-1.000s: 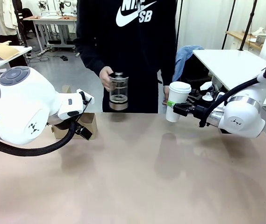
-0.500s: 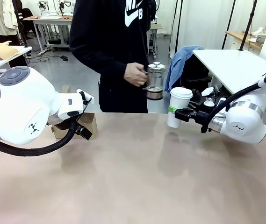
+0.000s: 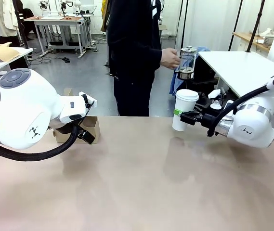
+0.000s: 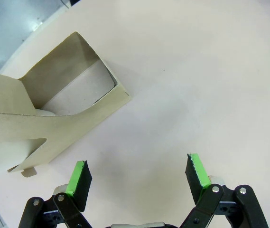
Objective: Pour a drink into a cup and package it in a carrier.
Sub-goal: When a person places the Paper Cup Lid on the 600 ml Paper Cup , lift the 600 ml Paper Cup.
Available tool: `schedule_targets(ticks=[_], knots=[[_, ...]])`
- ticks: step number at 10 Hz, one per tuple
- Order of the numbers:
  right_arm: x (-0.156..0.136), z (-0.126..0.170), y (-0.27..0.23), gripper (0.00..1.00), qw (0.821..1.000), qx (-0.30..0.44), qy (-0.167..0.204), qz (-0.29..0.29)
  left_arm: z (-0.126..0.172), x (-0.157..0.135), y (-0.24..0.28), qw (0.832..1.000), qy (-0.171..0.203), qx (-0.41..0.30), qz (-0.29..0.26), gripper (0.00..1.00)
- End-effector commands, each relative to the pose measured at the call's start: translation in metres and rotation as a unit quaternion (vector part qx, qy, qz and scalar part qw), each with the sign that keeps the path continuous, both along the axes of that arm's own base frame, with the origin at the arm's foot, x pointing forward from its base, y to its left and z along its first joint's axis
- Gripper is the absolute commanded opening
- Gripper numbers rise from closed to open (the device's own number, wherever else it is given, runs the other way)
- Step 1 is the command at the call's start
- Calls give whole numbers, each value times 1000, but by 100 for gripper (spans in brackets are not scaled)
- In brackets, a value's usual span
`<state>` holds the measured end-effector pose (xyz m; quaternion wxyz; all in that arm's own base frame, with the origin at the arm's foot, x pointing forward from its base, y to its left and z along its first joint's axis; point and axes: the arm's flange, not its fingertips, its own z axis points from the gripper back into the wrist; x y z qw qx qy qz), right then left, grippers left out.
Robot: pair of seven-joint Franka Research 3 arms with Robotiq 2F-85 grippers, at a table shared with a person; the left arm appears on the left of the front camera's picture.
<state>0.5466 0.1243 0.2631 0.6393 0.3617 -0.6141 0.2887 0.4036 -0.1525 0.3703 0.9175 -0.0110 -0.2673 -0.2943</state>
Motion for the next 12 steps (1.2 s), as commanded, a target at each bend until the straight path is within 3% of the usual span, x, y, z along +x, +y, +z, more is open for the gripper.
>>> schedule_targets(ticks=[1, 4, 6, 7, 8, 9, 10, 12], knots=[[0, 0, 0, 81, 1000, 0, 0, 0, 0, 0, 1, 1000, 0, -1, 0, 100], [0, -2, -1, 81, 1000, 0, 2, 0, 0, 0, 1, 1000, 0, -1, 0, 100], [-11, 12, -47, 81, 1000, 8, -3, 26, 0, 0, 1, 1000, 0, -1, 0, 100], [38, 29, 30, 81, 999, -6, 11, 29, 0, 0, 1, 1000, 0, -1, 0, 100], [45, 51, 26, 81, 998, -10, 31, 44, 0, 0, 1, 1000, 0, -1, 0, 100], [53, 71, 27, 81, 998, -14, 28, 51, 0, 0, 1, 1000, 0, -1, 0, 100], [57, 85, 33, 81, 998, -19, 1, 55, 0, 0, 1, 1000, 0, -1, 0, 100], [55, 121, 35, 81, 997, -34, -18, 74, 0, 0, 1, 1000, 0, -1, 0, 100]])
